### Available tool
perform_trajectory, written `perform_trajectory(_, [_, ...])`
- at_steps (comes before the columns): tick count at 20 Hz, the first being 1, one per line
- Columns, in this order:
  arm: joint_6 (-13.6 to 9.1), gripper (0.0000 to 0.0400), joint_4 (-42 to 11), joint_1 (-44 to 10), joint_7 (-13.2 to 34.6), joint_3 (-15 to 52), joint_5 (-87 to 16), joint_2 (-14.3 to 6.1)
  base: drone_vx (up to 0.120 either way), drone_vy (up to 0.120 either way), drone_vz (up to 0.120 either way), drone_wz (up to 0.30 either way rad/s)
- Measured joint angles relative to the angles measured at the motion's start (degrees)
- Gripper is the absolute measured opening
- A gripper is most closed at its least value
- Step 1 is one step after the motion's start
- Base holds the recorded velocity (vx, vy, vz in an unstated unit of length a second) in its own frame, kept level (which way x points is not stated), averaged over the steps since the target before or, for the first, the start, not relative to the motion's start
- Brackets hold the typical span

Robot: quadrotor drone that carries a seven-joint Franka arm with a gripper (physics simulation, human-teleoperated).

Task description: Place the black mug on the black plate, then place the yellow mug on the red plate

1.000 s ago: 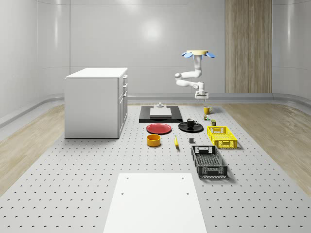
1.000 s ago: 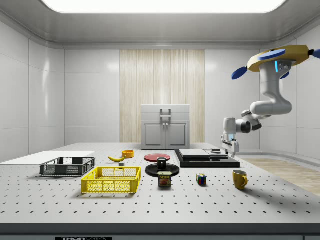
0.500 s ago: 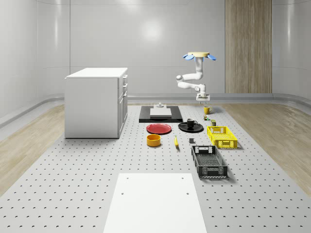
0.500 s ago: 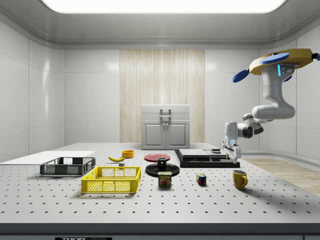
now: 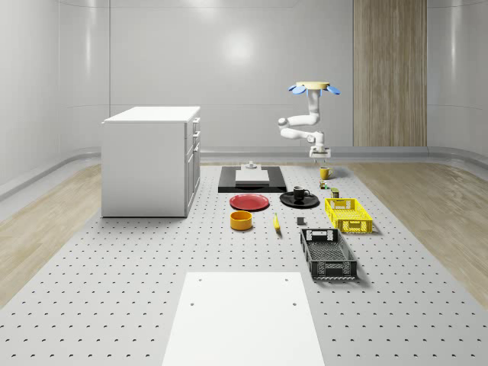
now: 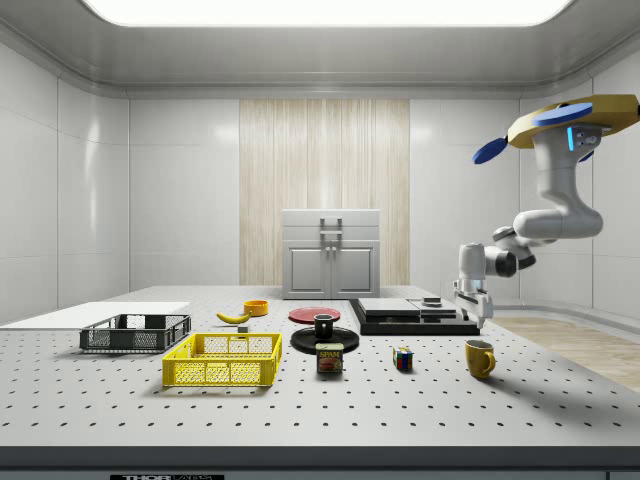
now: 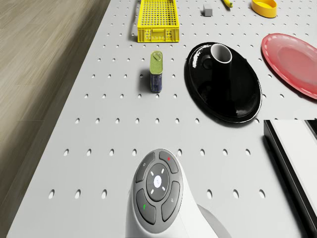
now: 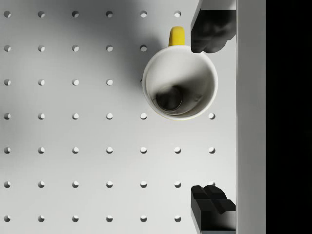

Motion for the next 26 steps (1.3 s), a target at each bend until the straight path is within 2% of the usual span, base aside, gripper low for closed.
perform_trajectory(4, [0.34, 0.0400, 0.35, -0.12, -0.05, -0.64, -0.61, 0.04, -0.030, 0.000, 0.000, 0.000])
perform_trajectory(14, [3.40, 0.0400, 3.86, -1.34, -0.48, -6.01, -5.69, 0.74, 0.000, 0.000, 0.000, 0.000])
perform_trajectory(26, [4.02, 0.0400, 8.23, -3.52, -1.22, -7.47, -7.77, 3.56, 0.000, 0.000, 0.000, 0.000])
